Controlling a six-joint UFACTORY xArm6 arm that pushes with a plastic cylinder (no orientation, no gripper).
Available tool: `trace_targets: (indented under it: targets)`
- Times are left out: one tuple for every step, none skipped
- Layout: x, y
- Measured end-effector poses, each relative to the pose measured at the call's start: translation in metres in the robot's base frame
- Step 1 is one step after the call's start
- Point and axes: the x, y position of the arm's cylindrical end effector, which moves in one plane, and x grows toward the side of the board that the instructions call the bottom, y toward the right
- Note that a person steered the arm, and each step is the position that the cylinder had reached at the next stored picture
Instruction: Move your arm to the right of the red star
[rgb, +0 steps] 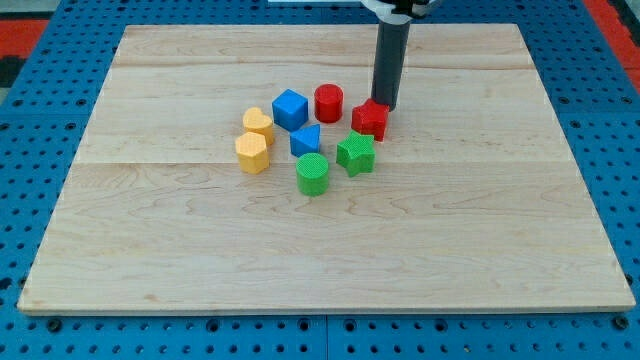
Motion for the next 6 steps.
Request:
trace_targets:
  targets:
    - [0.001, 0.066]
    - [0.020, 0.050]
    - [0.024, 0.016]
    - [0.024, 0.023]
    - [0.024, 0.008]
    - [0.024, 0.008]
